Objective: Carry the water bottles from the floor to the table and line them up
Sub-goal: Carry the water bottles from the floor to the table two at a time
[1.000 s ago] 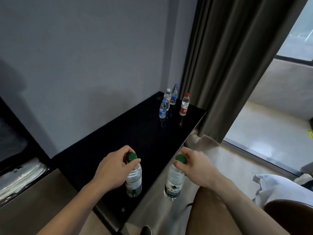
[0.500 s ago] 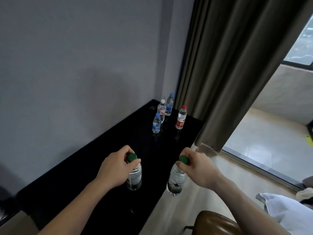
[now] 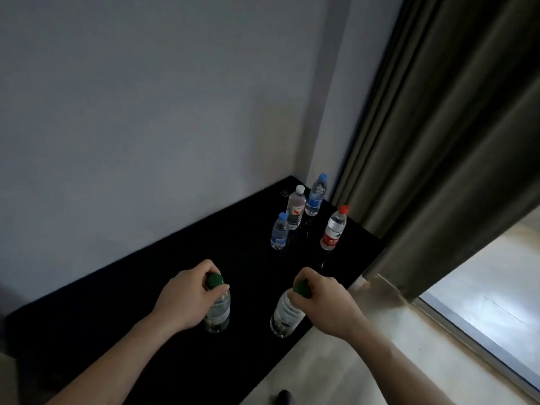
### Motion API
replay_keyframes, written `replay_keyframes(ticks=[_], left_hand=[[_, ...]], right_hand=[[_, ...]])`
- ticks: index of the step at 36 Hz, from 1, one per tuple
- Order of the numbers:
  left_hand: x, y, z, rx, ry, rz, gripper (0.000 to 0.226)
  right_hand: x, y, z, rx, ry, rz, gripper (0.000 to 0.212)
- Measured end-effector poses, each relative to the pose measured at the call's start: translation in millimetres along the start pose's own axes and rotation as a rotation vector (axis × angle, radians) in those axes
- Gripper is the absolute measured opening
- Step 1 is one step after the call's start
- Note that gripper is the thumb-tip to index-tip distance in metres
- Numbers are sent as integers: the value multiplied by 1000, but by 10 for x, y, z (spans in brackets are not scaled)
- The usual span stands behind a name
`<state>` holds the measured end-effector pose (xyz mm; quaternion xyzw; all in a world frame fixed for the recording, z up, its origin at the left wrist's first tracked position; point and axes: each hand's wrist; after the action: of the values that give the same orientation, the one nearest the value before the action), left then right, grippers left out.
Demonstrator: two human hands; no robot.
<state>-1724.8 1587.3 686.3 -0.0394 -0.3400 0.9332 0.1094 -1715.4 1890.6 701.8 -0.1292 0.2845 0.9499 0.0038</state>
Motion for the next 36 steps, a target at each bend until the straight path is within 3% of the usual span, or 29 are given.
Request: replay_keyframes(ticks=[12, 36], left_hand=[[476, -235, -371, 35, -66, 183, 20], [1226, -442, -715, -33, 100, 108, 19]], right_hand=[[936, -486, 353, -84, 106, 59, 21], [1442, -937, 672, -161, 103, -8, 17]])
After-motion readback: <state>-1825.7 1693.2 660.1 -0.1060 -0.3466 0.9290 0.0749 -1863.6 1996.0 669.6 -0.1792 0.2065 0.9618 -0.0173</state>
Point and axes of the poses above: each hand's wrist, its own x-axis towards the middle knuckle, its own z-axis out of the back of the hand, y = z × x, and after that the axes turned 10 degrees about -z, right-handed
